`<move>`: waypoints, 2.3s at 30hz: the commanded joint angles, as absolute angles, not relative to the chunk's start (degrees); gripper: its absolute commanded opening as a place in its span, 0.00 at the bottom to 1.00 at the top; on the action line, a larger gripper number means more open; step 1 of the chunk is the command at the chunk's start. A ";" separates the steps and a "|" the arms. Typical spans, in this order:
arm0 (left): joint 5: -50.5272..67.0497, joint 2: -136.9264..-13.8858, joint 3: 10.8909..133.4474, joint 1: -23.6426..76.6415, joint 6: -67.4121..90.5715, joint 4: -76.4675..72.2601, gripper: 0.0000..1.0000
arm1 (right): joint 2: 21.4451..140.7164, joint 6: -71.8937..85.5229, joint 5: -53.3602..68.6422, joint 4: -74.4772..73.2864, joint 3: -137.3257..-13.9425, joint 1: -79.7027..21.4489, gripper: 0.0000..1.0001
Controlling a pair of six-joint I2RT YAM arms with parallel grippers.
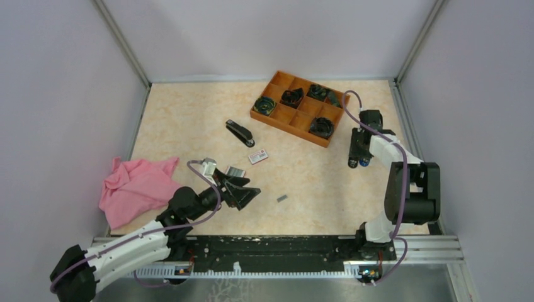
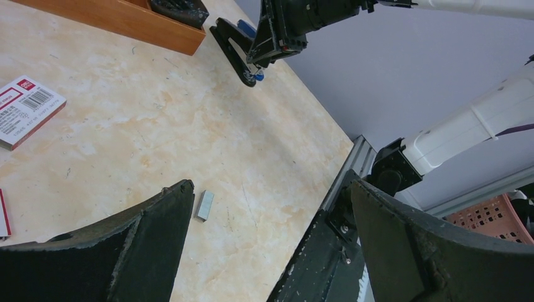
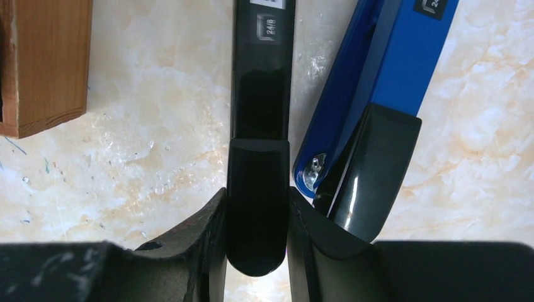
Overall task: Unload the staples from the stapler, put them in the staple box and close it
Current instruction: Pick up the stapler from the center of the board, then unload the staple at the center of the board.
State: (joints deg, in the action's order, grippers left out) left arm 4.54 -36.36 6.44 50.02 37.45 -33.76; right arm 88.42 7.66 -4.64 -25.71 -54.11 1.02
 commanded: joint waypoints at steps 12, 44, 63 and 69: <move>4.78 -34.53 5.73 49.80 36.99 -33.50 0.99 | 78.89 5.38 -2.47 -24.10 -54.53 1.14 0.00; 12.90 -73.75 14.47 49.78 41.41 -81.00 0.99 | 63.74 14.61 61.98 -10.39 -53.70 4.14 0.00; 5.66 -97.58 33.45 49.75 52.46 -95.78 1.00 | 67.67 51.43 69.33 37.66 -43.04 -1.42 0.00; 6.06 -100.56 36.78 49.75 54.29 -97.20 1.00 | 68.32 52.37 69.82 40.01 -42.57 -2.75 0.00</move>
State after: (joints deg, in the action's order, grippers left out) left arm 6.00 -98.72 34.04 49.98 51.96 -86.61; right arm 69.04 49.89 68.29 30.57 -41.98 -1.52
